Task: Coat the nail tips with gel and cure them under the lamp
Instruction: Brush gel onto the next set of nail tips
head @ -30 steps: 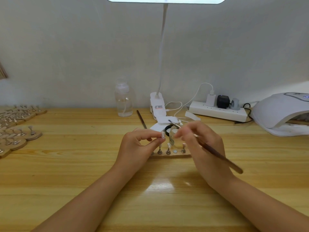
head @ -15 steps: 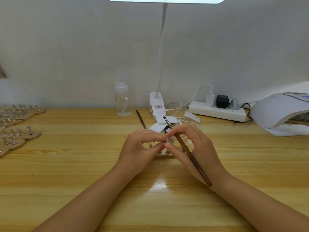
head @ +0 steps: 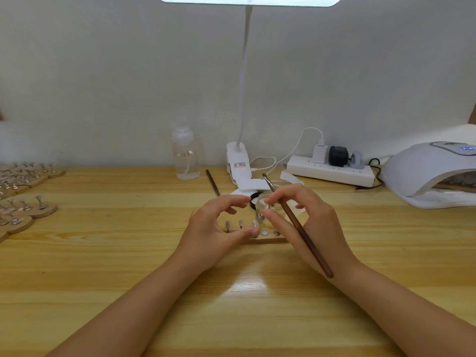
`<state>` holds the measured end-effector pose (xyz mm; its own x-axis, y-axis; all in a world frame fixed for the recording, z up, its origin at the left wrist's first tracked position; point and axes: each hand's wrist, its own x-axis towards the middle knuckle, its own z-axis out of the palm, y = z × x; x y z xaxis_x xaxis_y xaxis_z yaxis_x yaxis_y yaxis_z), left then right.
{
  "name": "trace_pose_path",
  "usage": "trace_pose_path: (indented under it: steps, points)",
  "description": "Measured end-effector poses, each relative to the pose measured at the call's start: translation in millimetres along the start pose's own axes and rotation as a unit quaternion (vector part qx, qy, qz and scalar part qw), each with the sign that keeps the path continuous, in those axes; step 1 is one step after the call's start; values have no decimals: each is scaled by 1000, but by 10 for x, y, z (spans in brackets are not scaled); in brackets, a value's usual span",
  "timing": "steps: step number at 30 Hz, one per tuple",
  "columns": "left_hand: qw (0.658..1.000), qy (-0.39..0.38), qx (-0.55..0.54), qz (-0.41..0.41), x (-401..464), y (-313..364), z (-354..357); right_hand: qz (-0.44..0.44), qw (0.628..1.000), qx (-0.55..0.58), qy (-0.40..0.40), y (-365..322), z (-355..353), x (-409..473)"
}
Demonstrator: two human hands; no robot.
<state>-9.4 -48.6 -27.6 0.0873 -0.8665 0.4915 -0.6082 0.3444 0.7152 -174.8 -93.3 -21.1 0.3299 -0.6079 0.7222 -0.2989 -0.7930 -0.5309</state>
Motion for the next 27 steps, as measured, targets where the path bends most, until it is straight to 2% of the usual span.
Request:
trace_pose_path:
  steps: [5,9,18,27]
  points:
    - [998,-40,-2,-56,0,-63,1,5,999,-31,-34,117,-82,-11]
    - [996,-53,-17,-75,4,-70,-1,-35,997,-60,-41,132,-77,-14]
    - [996,-67,-27,-53,-1,-72,-20,-117,987,-94,-53,113,-77,-13]
    - [997,-61,-21,-35,2,-73,-12,-109,987,-95,-73,130,-75,-25]
